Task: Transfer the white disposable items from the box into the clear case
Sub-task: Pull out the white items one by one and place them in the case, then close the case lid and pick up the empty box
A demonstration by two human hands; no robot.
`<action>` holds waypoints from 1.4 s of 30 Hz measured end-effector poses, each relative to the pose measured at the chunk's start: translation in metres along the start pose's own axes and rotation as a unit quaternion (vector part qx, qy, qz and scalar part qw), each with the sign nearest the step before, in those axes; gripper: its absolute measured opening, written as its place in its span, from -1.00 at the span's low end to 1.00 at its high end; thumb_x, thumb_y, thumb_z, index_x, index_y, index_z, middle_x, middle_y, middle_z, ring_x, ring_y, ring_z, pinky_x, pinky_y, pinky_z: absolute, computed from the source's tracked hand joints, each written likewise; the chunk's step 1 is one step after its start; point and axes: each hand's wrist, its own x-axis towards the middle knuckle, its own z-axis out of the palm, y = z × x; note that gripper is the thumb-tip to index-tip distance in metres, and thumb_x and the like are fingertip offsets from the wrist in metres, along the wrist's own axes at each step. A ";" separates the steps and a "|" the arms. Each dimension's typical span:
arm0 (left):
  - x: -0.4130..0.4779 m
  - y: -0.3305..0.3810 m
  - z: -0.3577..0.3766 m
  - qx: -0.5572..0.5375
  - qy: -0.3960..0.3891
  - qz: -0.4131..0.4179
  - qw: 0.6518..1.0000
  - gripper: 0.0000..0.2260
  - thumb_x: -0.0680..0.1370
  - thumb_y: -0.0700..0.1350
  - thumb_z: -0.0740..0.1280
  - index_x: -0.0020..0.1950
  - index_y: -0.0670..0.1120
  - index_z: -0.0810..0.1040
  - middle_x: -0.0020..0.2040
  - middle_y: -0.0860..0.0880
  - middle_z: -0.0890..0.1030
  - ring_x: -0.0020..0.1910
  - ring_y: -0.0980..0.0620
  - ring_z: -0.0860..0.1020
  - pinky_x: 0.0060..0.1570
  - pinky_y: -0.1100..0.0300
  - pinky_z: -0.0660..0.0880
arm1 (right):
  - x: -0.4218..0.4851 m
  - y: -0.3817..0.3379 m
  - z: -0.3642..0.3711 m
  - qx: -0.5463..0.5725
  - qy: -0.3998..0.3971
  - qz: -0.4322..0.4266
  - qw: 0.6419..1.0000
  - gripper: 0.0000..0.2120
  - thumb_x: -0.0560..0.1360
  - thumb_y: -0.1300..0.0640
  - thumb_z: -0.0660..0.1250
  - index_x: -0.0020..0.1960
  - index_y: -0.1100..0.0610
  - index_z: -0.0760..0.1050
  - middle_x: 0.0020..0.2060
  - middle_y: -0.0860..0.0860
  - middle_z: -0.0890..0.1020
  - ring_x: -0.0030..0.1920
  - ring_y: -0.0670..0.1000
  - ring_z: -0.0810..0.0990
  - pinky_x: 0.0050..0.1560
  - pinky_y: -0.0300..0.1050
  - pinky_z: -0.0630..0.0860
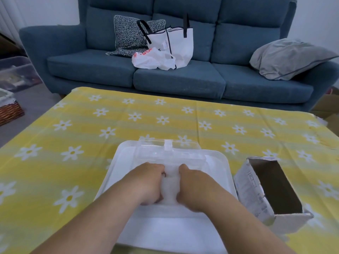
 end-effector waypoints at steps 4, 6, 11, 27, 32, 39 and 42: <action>0.003 0.003 0.005 0.011 -0.013 -0.015 1.000 -0.63 0.49 -0.13 0.38 0.27 0.01 0.41 0.16 -0.04 0.48 -0.05 -0.05 0.52 -0.29 0.19 0.37 | -0.001 -0.001 -0.003 0.044 -0.041 0.009 0.998 -0.61 0.53 0.19 0.24 0.32 0.15 0.23 0.13 0.19 0.52 -0.07 0.10 0.45 -0.38 -0.16 0.26; 0.003 0.004 0.002 0.010 -0.021 -0.018 1.000 -0.63 0.49 -0.15 0.37 0.27 0.00 0.42 0.12 -0.03 0.50 -0.05 -0.05 0.54 -0.39 0.23 0.34 | -0.004 -0.001 -0.004 0.050 -0.049 0.005 0.998 -0.63 0.54 0.20 0.22 0.32 0.15 0.25 0.16 0.18 0.49 -0.03 0.10 0.46 -0.35 -0.16 0.28; -0.017 -0.005 -0.037 -0.061 -0.013 -0.030 0.998 -0.44 0.48 -0.02 0.49 0.44 0.15 0.39 0.24 0.05 0.56 -0.10 0.02 0.64 -0.30 0.28 0.48 | -0.016 0.005 -0.018 0.035 -0.026 -0.040 0.998 -0.73 0.59 0.20 0.16 0.26 0.15 0.45 0.23 0.08 0.55 0.19 0.11 0.53 -0.03 -0.13 0.40; 0.001 0.006 -0.016 0.017 -0.020 0.062 0.998 -0.51 0.55 -0.28 0.24 0.39 0.16 0.47 0.17 0.08 0.47 -0.04 0.06 0.48 -0.40 0.45 0.32 | -0.053 0.120 -0.072 0.132 0.223 0.200 0.945 -0.40 0.63 -0.21 0.08 -0.28 0.22 0.54 -0.37 0.11 0.59 -0.24 0.14 0.57 -0.22 -0.04 0.41; 0.001 0.021 -0.033 0.012 0.107 0.032 0.994 -0.64 0.60 -0.14 0.23 0.35 0.20 0.48 0.20 0.14 0.51 0.11 0.04 0.50 -0.01 0.21 0.44 | -0.051 0.140 -0.041 0.243 0.065 0.154 0.956 -0.36 0.57 -0.37 0.00 -0.17 0.11 0.59 -0.22 0.02 0.63 -0.03 0.07 0.60 0.01 -0.07 0.44; 0.010 0.056 -0.029 -0.187 0.200 0.094 0.957 -0.77 0.62 -0.13 0.23 0.18 0.12 0.58 -0.04 0.15 0.59 -0.32 0.17 0.51 -0.35 0.24 0.38 | -0.048 0.140 -0.029 0.329 -0.063 0.162 0.928 -0.43 0.39 -0.47 0.27 -0.29 0.07 0.51 -0.38 -0.01 0.58 -0.27 0.04 0.59 -0.18 -0.08 0.47; 0.016 0.052 -0.028 -0.210 0.226 0.076 0.948 -0.77 0.62 -0.15 0.23 0.17 0.09 0.60 0.00 0.13 0.60 -0.33 0.14 0.50 -0.38 0.24 0.35 | -0.047 0.138 -0.032 0.269 -0.042 0.164 0.948 -0.49 0.45 -0.33 0.34 -0.34 0.10 0.37 -0.44 -0.02 0.41 -0.35 0.06 0.44 -0.24 -0.08 0.34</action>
